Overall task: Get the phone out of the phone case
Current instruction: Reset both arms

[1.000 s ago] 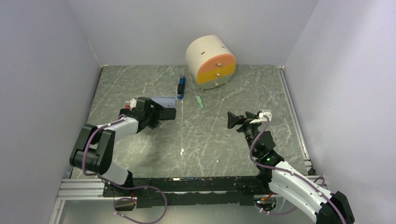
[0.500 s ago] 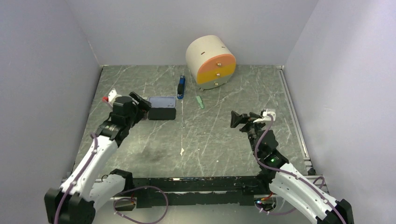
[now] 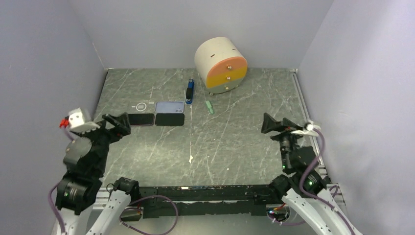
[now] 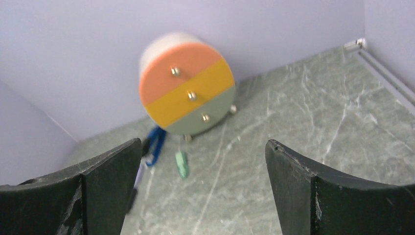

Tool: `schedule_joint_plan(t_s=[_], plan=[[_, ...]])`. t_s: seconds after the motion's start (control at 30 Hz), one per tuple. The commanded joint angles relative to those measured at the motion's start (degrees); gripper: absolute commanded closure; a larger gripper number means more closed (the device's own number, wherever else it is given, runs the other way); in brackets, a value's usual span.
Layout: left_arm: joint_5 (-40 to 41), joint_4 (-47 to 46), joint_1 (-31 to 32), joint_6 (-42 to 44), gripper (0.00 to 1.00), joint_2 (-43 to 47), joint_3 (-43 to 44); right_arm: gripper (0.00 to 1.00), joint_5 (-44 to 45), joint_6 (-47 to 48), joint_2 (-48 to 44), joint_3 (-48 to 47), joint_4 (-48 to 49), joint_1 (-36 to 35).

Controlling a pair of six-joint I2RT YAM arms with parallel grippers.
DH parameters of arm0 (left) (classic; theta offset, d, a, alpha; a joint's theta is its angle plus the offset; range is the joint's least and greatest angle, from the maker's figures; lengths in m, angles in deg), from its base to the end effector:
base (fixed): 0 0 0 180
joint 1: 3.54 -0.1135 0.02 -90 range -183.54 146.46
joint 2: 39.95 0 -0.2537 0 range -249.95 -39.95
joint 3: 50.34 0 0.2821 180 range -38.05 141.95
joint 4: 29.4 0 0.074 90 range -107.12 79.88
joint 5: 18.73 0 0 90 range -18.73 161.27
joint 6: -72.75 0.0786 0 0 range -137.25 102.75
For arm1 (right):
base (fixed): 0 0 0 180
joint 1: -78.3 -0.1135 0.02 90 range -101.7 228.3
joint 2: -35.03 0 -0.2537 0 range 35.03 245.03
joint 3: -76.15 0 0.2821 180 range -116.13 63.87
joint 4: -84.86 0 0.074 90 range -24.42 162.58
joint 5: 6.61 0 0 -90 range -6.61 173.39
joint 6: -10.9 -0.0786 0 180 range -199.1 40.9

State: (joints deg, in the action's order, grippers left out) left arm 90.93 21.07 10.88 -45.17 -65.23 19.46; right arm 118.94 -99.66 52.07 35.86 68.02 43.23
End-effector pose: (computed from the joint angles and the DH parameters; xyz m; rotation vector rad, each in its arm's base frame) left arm 0.1412 -0.0090 0.4043 -0.4513 1.6138 -0.2713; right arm 0.1684 0.0624 0.3146 0.3215 1.4536 0.3341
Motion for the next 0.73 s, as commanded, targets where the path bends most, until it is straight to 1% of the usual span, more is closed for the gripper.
schedule_joint_plan(t_s=[0.0,0.07,0.13,0.23,0.37,0.5,0.7], plan=[[3.4,0.1,-0.2,10.5,0.06,6.4,-0.7,0.01,1.6,2.7,-10.4,0.3,-1.4,-0.1],[3.9,-0.5,-0.2,12.2,0.06,9.6,-2.0,0.01,2.4,3.8,-12.2,-2.2,-5.2,-0.1],[4.5,-1.3,-0.2,13.0,0.06,12.4,-3.5,0.01,3.1,3.9,-12.1,-5.6,-10.2,-0.1],[5.1,-2.7,-0.2,13.1,0.06,16.0,-6.1,0.01,3.7,4.1,-10.8,-8.5,-13.6,0.0],[5.1,-3.7,-0.2,13.1,0.06,18.7,-7.8,0.01,3.1,4.3,-11.4,-7.3,-12.4,-0.1],[7.6,-2.9,-0.2,12.4,0.06,18.1,-7.7,0.01,1.1,5.1,-10.7,-6.7,-11.9,-0.1],[7.3,-3.0,-0.2,12.0,0.06,17.7,-8.3,0.01,0.7,5.3,-10.2,-5.1,-9.1,0.0]])
